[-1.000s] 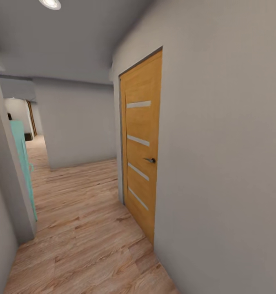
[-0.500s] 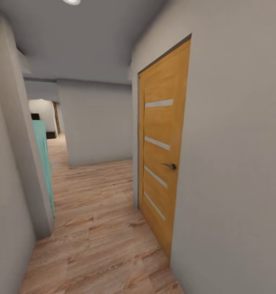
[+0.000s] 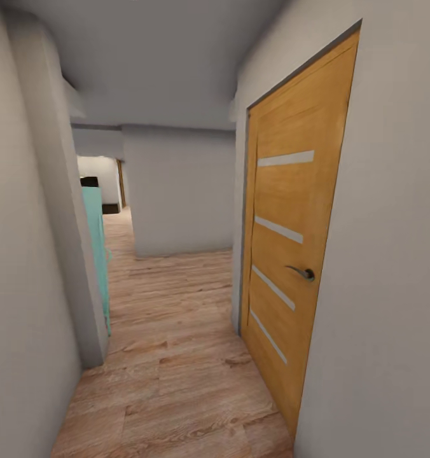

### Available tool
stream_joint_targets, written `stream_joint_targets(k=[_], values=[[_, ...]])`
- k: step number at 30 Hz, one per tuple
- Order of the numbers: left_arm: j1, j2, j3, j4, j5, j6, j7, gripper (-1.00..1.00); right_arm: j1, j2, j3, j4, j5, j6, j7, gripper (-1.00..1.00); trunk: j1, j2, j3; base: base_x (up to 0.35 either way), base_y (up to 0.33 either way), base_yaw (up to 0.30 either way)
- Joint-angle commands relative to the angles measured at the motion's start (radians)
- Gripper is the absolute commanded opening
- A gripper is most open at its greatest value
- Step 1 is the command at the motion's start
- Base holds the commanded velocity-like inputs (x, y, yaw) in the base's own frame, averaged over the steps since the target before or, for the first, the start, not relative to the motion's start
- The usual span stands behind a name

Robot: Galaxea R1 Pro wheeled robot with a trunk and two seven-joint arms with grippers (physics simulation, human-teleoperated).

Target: Move the two storage containers from the living room to the garage. In the garage, place one container on the floor and stack the other container on top of it (either order is fine).

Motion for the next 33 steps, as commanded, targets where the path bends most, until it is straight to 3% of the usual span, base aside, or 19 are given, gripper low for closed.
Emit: stream_joint_targets(k=[1, 24, 33], values=[[0.000, 0.000, 0.003, 0.000, 0.010, 0.004, 0.001, 1.00, -0.001, 0.000, 0.008, 0.003, -0.010, -0.006, 0.000, 1.00, 0.001, 0.000, 0.000, 0.321, 0.000, 0.267], [0.000, 0.001, 0.003, 0.000, 0.010, 0.004, 0.001, 1.00, -0.001, 0.000, 0.007, 0.003, -0.010, -0.006, 0.000, 1.00, 0.001, 0.000, 0.000, 0.321, 0.000, 0.264], [0.000, 0.001, 0.003, 0.000, 0.010, 0.005, 0.002, 1.00, -0.001, 0.000, 0.005, 0.003, -0.011, -0.005, 0.000, 1.00, 0.001, 0.000, 0.000, 0.322, 0.000, 0.038]])
